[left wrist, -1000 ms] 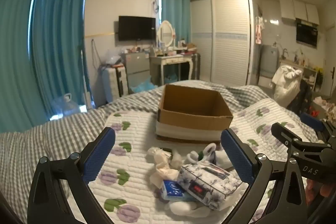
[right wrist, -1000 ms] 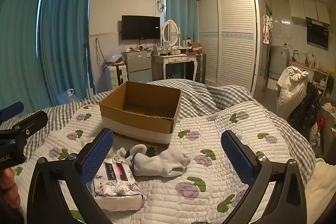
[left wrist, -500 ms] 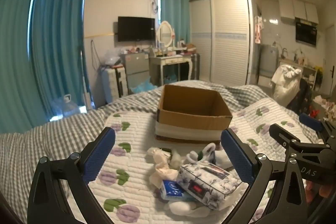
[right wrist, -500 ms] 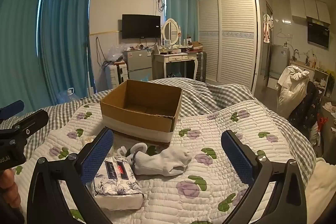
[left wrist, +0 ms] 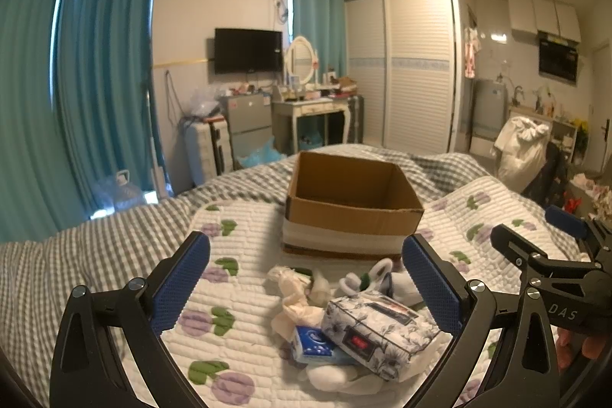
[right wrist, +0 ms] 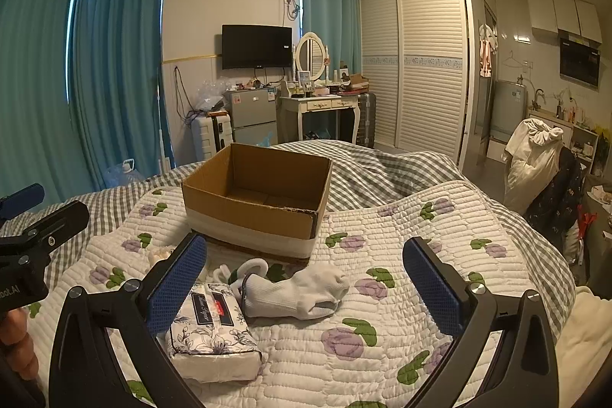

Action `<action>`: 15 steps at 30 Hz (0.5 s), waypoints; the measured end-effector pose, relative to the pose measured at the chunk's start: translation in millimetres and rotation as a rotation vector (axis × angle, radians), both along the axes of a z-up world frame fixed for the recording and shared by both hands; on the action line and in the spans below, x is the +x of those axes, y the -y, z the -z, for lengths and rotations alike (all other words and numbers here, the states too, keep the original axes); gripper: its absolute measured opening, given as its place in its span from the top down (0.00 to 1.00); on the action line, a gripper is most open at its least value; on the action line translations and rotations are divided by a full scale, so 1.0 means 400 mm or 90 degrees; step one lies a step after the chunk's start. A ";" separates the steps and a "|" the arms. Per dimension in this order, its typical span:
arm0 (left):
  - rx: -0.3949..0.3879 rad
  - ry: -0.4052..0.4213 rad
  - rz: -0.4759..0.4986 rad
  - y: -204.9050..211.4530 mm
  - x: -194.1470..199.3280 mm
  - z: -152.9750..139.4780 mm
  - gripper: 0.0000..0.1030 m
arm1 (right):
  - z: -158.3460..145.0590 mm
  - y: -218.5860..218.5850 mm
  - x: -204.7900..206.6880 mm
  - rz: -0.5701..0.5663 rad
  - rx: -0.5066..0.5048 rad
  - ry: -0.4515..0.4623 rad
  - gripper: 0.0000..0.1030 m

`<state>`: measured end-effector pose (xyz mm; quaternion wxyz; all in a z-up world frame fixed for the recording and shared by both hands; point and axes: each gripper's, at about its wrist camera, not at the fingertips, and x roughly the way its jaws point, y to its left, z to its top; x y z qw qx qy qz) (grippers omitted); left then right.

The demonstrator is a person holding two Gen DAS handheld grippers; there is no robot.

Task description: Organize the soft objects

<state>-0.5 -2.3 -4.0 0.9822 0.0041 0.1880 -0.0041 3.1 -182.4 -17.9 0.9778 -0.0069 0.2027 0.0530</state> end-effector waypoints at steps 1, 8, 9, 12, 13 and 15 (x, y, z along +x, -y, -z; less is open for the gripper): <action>0.000 0.000 0.001 0.000 0.000 0.000 0.00 | 0.001 0.000 0.000 0.000 0.000 0.000 0.00; 0.000 -0.001 -0.001 -0.002 -0.001 -0.001 0.00 | 0.002 0.000 -0.001 0.000 0.000 0.000 0.00; 0.000 -0.001 0.000 -0.001 0.001 0.000 0.00 | 0.002 -0.001 -0.001 0.000 0.000 -0.001 0.00; 0.000 -0.002 0.000 -0.001 0.001 0.000 0.00 | 0.001 -0.001 0.001 0.001 0.000 -0.001 0.00; 0.000 -0.001 -0.001 -0.002 0.000 -0.001 0.00 | 0.003 0.001 0.004 0.001 0.001 -0.002 0.00; 0.000 -0.002 0.000 -0.001 0.001 0.000 0.00 | 0.003 0.006 0.006 0.002 0.001 -0.002 0.00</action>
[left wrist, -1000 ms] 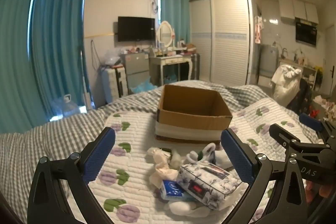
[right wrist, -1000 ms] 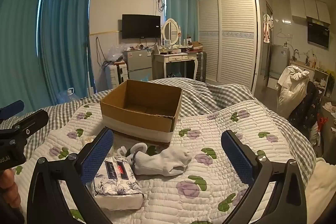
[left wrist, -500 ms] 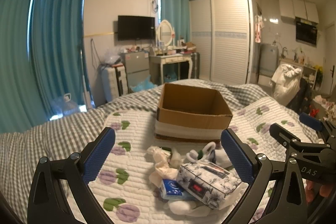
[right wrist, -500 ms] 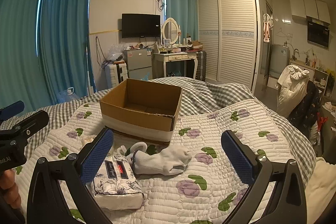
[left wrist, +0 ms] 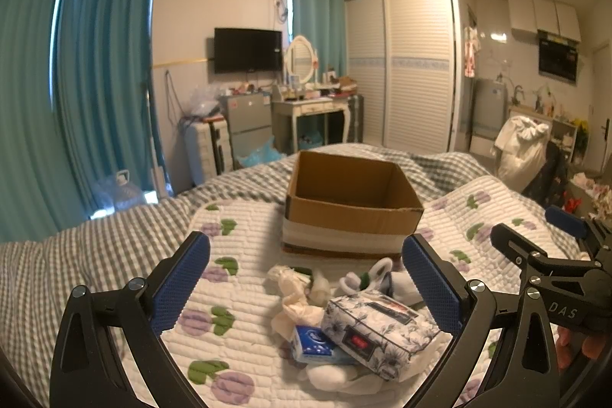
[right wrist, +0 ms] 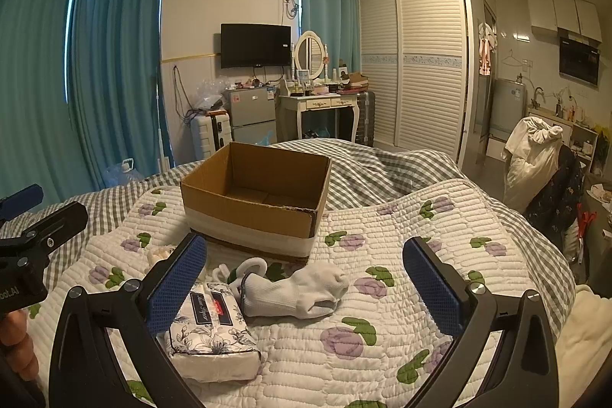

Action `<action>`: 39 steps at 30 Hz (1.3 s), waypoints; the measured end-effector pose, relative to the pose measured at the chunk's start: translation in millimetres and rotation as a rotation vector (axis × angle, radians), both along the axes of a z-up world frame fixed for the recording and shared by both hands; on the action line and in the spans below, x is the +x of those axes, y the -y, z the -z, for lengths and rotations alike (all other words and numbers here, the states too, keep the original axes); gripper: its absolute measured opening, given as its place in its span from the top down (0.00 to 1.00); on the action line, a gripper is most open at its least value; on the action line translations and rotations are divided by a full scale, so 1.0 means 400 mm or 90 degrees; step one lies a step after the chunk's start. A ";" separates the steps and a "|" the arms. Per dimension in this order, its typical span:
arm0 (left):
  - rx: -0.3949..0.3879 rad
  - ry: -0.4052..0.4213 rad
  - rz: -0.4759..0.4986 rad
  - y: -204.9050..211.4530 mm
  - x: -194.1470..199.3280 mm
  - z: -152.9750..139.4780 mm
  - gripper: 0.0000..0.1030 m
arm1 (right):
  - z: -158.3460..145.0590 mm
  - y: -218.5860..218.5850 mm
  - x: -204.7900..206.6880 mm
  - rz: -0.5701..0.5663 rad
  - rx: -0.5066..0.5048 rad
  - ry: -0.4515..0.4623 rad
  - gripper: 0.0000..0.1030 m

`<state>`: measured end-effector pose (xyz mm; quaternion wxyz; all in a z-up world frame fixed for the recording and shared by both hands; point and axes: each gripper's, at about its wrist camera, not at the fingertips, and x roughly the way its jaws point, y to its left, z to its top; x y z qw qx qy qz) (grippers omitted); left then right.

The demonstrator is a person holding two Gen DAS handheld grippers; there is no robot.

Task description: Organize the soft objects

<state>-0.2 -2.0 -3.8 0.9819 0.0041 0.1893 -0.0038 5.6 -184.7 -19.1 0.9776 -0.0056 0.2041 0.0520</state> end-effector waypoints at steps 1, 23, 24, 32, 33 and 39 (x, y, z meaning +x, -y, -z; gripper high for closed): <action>0.000 0.000 0.000 0.000 -0.001 0.000 0.00 | 0.001 0.000 0.000 0.000 0.000 0.000 0.00; 0.000 -0.001 -0.001 0.000 0.000 -0.001 0.00 | -0.010 0.000 0.005 -0.001 0.001 -0.012 0.00; 0.000 0.000 -0.001 0.000 -0.001 -0.001 0.00 | -0.011 0.000 0.005 -0.001 0.002 -0.012 0.00; 0.000 -0.001 0.000 0.000 0.001 -0.001 0.00 | -0.010 0.000 0.006 -0.002 0.000 -0.012 0.00; -0.001 -0.001 -0.001 0.000 0.001 -0.001 0.00 | -0.009 0.000 0.005 -0.001 0.001 -0.013 0.00; -0.002 0.000 0.001 0.004 0.000 -0.001 0.00 | -0.012 0.005 0.003 -0.002 0.003 -0.015 0.00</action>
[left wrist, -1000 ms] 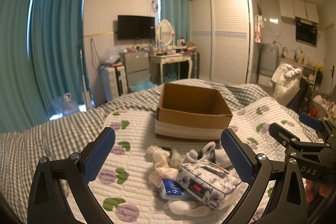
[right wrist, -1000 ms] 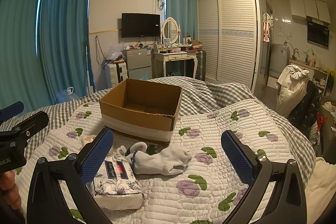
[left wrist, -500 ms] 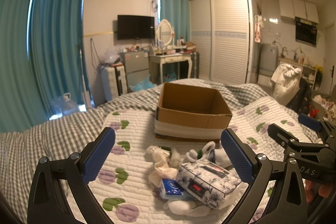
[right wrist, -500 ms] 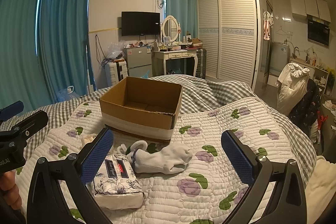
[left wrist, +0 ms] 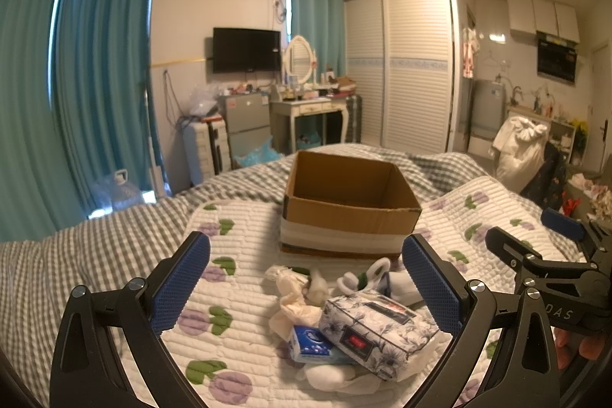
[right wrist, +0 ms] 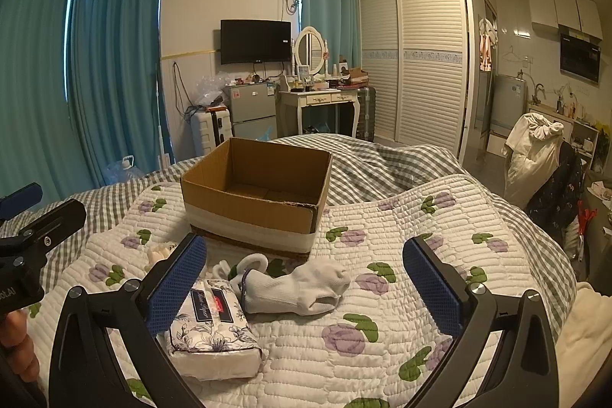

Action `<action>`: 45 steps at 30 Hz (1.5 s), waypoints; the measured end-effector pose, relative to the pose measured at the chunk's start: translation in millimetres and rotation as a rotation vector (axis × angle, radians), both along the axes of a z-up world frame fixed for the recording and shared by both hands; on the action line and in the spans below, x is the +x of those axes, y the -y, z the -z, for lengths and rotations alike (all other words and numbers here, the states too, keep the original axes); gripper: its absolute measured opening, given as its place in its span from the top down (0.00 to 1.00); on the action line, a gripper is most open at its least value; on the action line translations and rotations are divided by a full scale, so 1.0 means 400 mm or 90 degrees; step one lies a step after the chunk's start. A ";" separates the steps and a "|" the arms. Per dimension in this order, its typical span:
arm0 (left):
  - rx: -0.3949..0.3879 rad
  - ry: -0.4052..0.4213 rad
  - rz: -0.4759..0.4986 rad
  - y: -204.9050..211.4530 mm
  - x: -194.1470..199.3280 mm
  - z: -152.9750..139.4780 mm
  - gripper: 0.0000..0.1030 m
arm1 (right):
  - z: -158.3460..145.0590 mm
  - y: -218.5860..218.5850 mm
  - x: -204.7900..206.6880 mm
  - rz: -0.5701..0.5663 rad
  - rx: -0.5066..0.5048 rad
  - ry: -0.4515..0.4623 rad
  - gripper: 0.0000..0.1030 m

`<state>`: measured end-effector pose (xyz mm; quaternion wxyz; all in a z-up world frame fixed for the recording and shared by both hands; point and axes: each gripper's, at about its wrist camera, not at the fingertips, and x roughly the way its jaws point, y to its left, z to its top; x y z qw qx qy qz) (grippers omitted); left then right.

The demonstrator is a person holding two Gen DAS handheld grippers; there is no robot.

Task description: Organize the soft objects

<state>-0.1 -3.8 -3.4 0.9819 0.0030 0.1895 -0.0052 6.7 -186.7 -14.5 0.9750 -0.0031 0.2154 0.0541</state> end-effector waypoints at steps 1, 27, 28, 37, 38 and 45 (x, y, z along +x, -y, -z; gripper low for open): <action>0.000 0.000 0.000 0.000 0.000 0.000 0.00 | 0.001 -0.001 0.000 -0.001 0.000 0.000 0.00; 0.036 -0.238 -0.109 -0.020 0.028 0.208 0.00 | 0.252 -0.120 0.084 -0.243 -0.027 -0.206 0.00; 0.038 -0.244 -0.112 -0.021 0.031 0.214 0.00 | 0.262 -0.122 0.089 -0.249 -0.017 -0.214 0.02; 0.035 -0.275 -0.120 -0.033 0.049 0.240 0.00 | 0.308 -0.157 0.100 -0.314 0.008 -0.266 0.30; 0.036 -0.276 -0.120 -0.033 0.051 0.240 0.00 | 0.304 -0.154 0.096 -0.317 0.011 -0.262 0.33; 0.025 -0.294 -0.111 -0.027 0.047 0.248 0.00 | 0.246 -0.100 0.079 -0.331 0.052 -0.231 0.47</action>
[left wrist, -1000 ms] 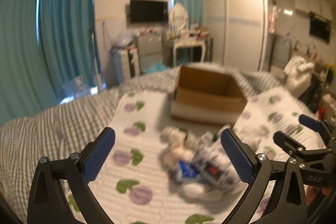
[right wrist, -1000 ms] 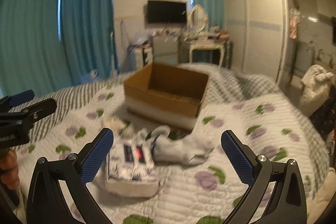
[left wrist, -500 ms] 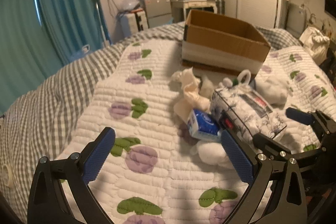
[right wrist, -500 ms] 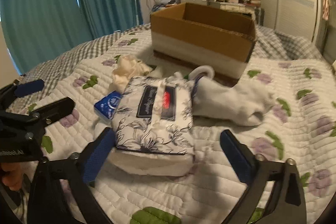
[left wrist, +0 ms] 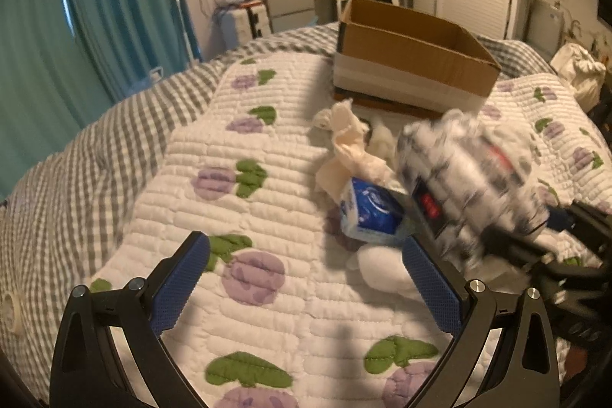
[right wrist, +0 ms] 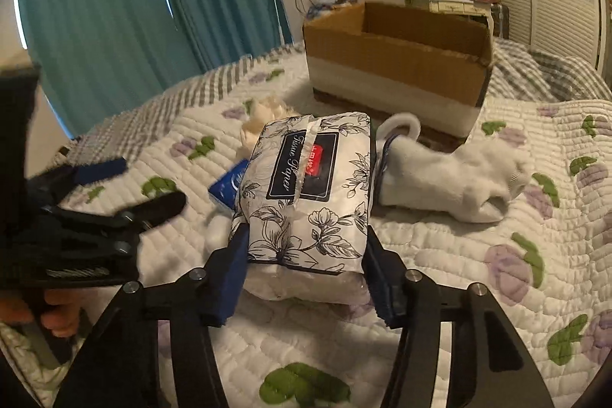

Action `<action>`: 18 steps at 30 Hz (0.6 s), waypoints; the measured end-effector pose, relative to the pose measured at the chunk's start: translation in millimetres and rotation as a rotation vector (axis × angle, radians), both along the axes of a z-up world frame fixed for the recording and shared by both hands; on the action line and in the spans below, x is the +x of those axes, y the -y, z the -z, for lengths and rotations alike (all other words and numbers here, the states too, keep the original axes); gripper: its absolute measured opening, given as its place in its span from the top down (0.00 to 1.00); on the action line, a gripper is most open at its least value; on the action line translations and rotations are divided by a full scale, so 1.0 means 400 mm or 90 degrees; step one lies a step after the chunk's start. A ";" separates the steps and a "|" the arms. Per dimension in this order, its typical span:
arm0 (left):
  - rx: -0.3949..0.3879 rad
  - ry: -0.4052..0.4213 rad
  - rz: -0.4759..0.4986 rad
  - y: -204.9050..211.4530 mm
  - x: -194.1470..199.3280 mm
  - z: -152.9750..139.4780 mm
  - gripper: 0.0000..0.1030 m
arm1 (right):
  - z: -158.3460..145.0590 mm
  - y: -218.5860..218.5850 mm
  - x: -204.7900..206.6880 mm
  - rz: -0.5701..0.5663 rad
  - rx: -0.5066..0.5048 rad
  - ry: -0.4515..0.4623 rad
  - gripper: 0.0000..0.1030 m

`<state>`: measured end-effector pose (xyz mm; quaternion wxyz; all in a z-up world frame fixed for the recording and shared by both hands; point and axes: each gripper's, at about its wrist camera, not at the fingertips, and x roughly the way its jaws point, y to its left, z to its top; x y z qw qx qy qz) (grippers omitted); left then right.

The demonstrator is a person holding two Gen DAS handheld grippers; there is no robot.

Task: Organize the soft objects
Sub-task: 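Grasp the floral tissue pack with the right gripper while the left grasps a white cloth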

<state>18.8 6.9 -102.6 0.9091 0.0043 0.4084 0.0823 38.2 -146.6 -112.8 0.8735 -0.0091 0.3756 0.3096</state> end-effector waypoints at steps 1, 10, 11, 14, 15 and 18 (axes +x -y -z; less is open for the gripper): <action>-0.005 -0.007 0.004 0.005 0.002 0.005 0.00 | -0.012 0.007 -0.005 0.002 0.002 0.010 0.47; -0.032 -0.074 0.068 0.099 0.036 0.071 0.02 | -0.093 0.077 -0.002 0.052 -0.017 0.088 0.47; -0.028 -0.075 0.072 0.107 0.039 0.076 0.02 | -0.090 0.089 0.003 0.056 -0.013 0.081 0.47; -0.025 -0.093 0.085 0.120 0.065 0.106 0.05 | -0.075 0.113 0.028 0.070 0.001 0.052 0.47; -0.022 -0.100 0.083 0.122 0.073 0.115 0.18 | -0.071 0.118 0.034 0.071 0.006 0.044 0.47; -0.041 -0.124 0.083 0.115 0.086 0.132 0.46 | -0.062 0.131 0.034 0.072 0.015 0.037 0.47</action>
